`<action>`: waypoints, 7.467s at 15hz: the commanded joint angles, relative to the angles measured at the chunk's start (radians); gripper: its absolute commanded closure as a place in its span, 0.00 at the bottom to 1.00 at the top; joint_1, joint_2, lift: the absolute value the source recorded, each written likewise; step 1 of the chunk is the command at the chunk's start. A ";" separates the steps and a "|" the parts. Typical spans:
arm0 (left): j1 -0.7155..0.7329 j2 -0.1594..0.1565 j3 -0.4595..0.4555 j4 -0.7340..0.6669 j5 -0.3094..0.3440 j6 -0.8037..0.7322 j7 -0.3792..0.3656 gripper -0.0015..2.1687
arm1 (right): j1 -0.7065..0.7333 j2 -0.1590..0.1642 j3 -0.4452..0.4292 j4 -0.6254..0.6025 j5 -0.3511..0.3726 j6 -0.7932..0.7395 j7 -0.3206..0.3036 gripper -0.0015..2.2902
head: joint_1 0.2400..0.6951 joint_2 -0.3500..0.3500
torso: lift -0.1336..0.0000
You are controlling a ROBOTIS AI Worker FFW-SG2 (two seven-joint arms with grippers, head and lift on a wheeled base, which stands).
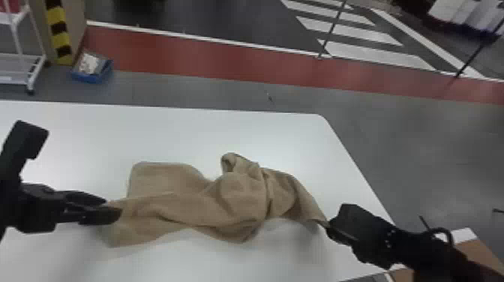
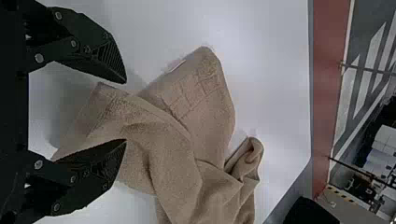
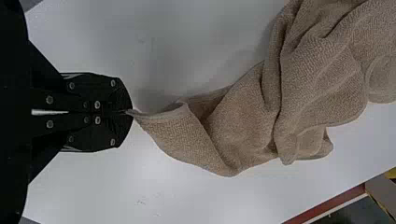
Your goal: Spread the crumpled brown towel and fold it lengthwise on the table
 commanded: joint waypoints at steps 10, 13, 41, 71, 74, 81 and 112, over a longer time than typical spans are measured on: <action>0.106 0.000 0.066 -0.143 0.004 -0.042 0.066 0.63 | 0.009 0.009 -0.001 -0.029 0.001 0.000 0.000 0.64 | 1.00 0.00 | 0.08; 0.167 0.001 0.181 -0.287 0.056 -0.045 0.058 0.63 | 0.021 0.009 -0.032 -0.072 -0.020 -0.009 0.002 0.65 | 1.00 0.03 | 0.08; 0.196 0.113 0.921 -0.615 0.383 0.277 -0.111 0.63 | -0.078 -0.034 -0.542 -0.362 -0.704 0.181 0.012 0.65 | 0.98 0.30 | 0.08; 0.390 0.030 0.463 -0.334 0.170 0.029 0.231 0.04 | -0.077 0.034 -0.147 -0.081 -0.296 0.122 -0.028 0.64 | 1.00 0.29 | 0.08; 0.394 0.030 0.436 -0.268 0.171 -0.094 0.245 0.04 | -0.054 0.061 -0.147 -0.101 -0.284 0.113 -0.035 0.64 | 1.00 0.28 | 0.08; 0.400 0.041 0.440 -0.249 0.243 -0.094 0.220 0.05 | -0.026 0.117 -0.110 -0.144 -0.212 0.080 -0.052 0.64 | 1.00 0.29 | 0.08; -0.222 -0.135 -0.126 -0.163 0.148 0.237 0.435 0.85 | -0.049 0.089 -0.093 -0.060 -0.186 0.052 -0.067 0.64 | 1.00 0.00 | 0.08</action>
